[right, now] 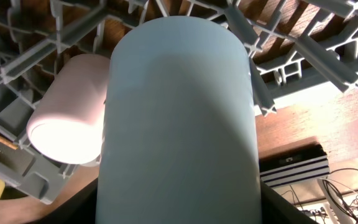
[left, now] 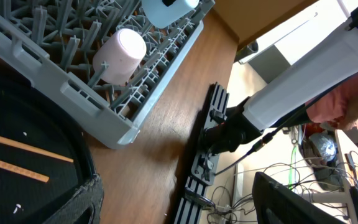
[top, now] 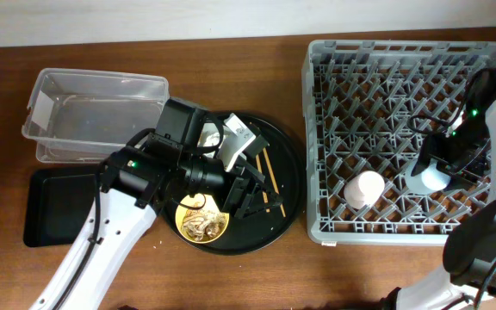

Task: Sort waste into correct bins and load items into the dishwasher rack
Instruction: 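Place the blue cup upside down in the rack with the right gripper, then grasp the yellow bowl with the left gripper and lift it, then tip the yellow bowl over the black tray to dump food scraps, then set the empty yellow bowl back on the round tray with the left gripper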

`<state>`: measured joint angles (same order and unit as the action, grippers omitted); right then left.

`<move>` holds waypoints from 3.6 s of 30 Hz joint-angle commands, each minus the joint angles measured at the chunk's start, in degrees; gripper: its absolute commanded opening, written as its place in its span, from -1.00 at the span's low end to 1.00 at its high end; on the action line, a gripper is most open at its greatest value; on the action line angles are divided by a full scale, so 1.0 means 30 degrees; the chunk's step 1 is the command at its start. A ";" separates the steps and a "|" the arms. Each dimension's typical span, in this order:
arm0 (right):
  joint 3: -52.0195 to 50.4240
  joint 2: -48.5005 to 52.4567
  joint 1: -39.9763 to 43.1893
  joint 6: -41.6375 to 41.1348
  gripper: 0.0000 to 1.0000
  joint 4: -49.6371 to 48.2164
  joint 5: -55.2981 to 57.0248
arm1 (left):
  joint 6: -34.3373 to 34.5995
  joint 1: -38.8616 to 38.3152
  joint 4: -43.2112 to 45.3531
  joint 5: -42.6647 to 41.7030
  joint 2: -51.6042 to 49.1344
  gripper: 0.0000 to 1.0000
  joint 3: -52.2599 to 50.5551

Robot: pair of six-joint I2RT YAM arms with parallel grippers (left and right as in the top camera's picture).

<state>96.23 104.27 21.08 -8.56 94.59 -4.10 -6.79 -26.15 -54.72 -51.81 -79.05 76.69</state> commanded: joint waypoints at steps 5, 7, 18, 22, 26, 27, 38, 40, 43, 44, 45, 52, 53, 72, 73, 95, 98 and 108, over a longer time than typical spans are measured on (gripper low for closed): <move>-0.1705 0.0379 0.0095 0.0058 0.82 -0.1923 -0.0291 | 0.0022 -0.0073 -0.0087 0.0313 0.0393 0.52 0.0211; 0.0022 -0.0117 0.0087 0.0976 0.82 -0.0911 -0.2353 | 0.0109 -0.0073 -0.0182 0.1231 0.0393 0.52 0.0211; 0.3891 -1.6109 -0.5668 0.0328 0.93 0.0911 -0.6827 | 0.9500 -0.3796 -0.0444 1.9037 0.0831 0.11 -0.5865; 0.3140 -1.7515 -0.6062 0.0867 0.93 0.0918 -0.8582 | 1.0265 -0.3912 0.3978 1.9212 -0.0335 -0.23 -0.9173; 0.0393 -1.7762 -0.6062 0.0925 0.93 0.0911 -0.8845 | 1.0258 -0.3912 0.6251 1.9220 -0.2164 -0.30 -0.9537; -0.0423 -1.7762 -0.6054 0.1005 0.93 0.0911 -0.9056 | 1.0258 -0.3934 0.6535 1.8994 -0.2900 -0.33 -0.9537; -0.1071 -1.7762 -0.6054 0.2295 0.92 0.0634 -0.9049 | 0.9296 -0.4692 0.1457 2.0298 -0.2135 -1.00 -0.5595; -0.1071 -1.7762 -0.6054 0.2288 0.92 0.0386 -0.9056 | 0.8779 -0.4218 -0.1559 2.0436 -0.1435 -0.99 -0.3169; -0.1071 -1.7762 -0.6054 0.2288 0.92 0.0189 -0.9056 | 0.6834 -0.1071 -0.3082 1.8294 -0.0984 -1.00 -0.1778; -0.1071 -1.7762 -0.6054 0.2288 0.91 0.0189 -0.9056 | 0.5588 0.0933 -0.3118 1.6240 -0.0889 -1.00 -0.1778; -0.1071 -1.7762 -0.6054 0.2288 0.92 0.0189 -0.9049 | 0.4561 0.2484 -0.3104 1.4724 -0.0889 -1.00 -0.1778; -0.1071 -1.7762 -0.6054 0.2280 0.92 0.0124 -0.8918 | -0.3781 1.5839 -0.2994 -0.0510 -0.4073 -1.00 -0.2579; -0.1071 -1.7762 -0.6054 0.2280 0.92 0.0124 -0.8918 | -0.4619 1.6932 -0.2987 -0.2259 -0.4765 -1.00 -0.2878; -0.1071 -1.7762 -0.6054 0.2062 0.93 0.0160 -0.9071 | -1.5584 2.2316 -0.7468 -1.2458 -0.7351 -1.00 -0.6244; -0.1071 -1.7762 -0.6054 0.2062 0.92 0.0182 -0.9078 | -1.5059 2.2309 -0.5355 -1.0979 -0.7118 -1.00 -0.6113; -0.1071 -1.7762 -0.6018 0.1071 1.00 -0.1552 -0.7176 | 0.5610 0.1428 -0.4422 1.5679 0.7759 -1.00 -0.2528; -0.1071 -1.7762 -0.6018 0.1064 0.97 -0.1457 -0.7176 | 0.6040 -0.2339 -0.3082 1.7245 0.6572 -1.00 -0.2528; -0.1078 -1.7762 -0.6018 0.1071 0.97 -0.1319 -0.7162 | 0.9500 -0.7140 0.1719 1.7165 -0.7526 -1.00 -0.3563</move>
<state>92.99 51.20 3.31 -5.41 90.80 -26.11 16.01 -46.39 -49.93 1.34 -98.19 66.17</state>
